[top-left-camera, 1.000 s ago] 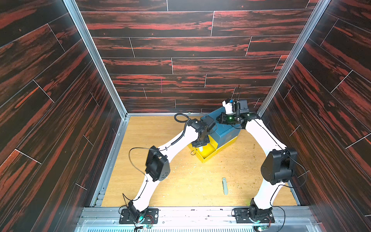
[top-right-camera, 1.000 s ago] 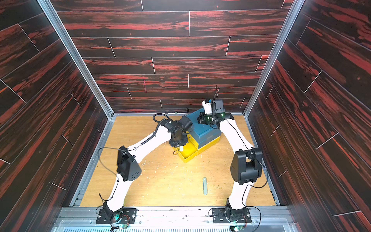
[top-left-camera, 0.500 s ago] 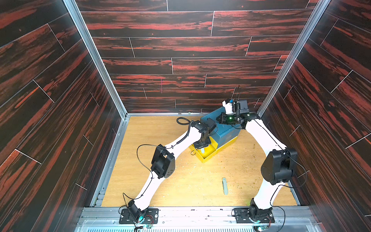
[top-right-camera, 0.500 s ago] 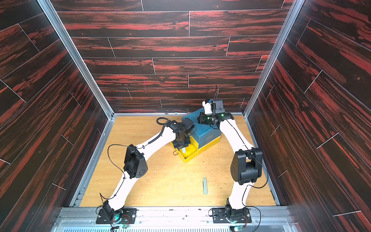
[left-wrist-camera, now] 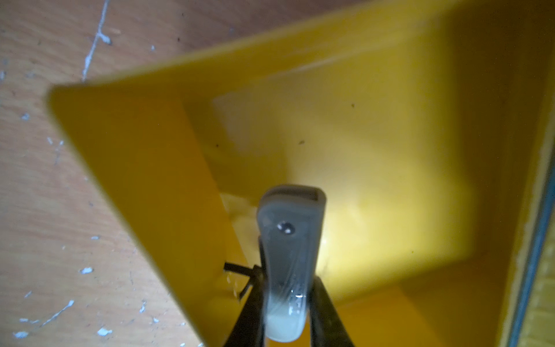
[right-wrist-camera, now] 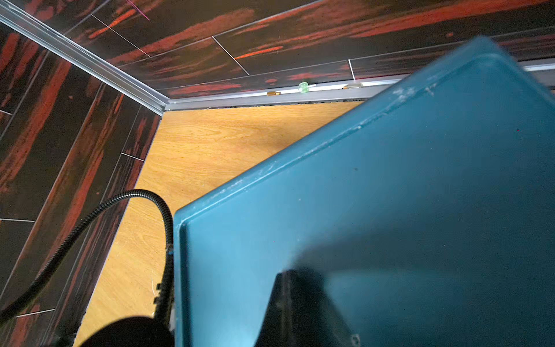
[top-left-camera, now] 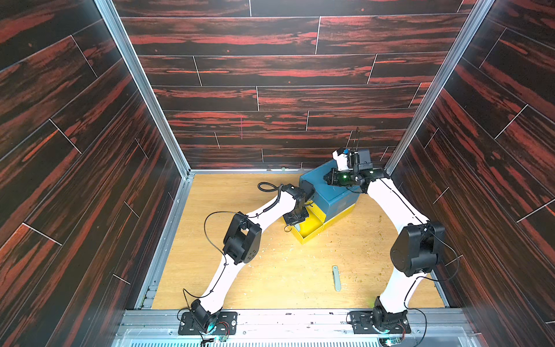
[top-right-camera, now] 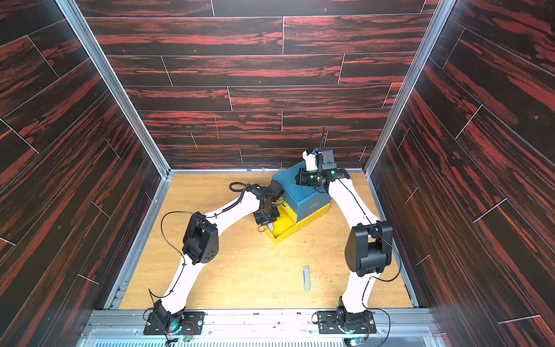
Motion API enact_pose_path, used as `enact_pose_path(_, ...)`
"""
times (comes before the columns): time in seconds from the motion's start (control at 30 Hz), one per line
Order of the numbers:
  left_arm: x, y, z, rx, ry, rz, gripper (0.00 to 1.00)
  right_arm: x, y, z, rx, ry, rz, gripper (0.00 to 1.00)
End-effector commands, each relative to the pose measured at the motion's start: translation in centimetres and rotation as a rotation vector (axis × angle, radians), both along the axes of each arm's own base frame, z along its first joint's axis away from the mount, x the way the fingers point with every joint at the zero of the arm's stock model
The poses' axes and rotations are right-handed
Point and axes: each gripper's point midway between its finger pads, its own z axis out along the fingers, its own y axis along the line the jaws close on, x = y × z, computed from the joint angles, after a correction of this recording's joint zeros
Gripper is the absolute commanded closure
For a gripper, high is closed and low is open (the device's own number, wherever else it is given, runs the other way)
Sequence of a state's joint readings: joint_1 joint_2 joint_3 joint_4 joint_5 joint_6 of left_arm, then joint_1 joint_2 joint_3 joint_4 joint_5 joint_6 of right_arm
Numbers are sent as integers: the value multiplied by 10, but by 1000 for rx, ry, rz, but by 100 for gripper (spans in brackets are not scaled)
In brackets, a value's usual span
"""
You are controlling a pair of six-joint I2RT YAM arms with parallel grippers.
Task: Place the fruit knives into the drawer by color
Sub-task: Place the fruit knife in the drawer.
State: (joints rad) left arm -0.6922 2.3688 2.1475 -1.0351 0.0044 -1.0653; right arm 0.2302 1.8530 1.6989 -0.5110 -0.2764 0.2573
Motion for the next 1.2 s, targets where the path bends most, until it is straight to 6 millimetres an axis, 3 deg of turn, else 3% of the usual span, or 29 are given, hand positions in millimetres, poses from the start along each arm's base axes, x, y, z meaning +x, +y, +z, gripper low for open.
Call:
enact_pose_path(0.0, 11, -1, 29, -46, -58, 23, 91, -66, -29, -127, -189, 473, -44, 100)
enact_pose_path(0.2, 19, -3, 26, -48, -63, 19, 90, -66, -30, -127, -191, 473, -46, 100)
enact_pose_path(0.47, 27, -2, 22, -37, -56, 18, 82, -67, -30, -128, -195, 475, -46, 100)
enact_pose_path(1.17, 18, -1, -5, -25, 13, 11, 81, -67, -30, -130, -191, 480, -47, 100)
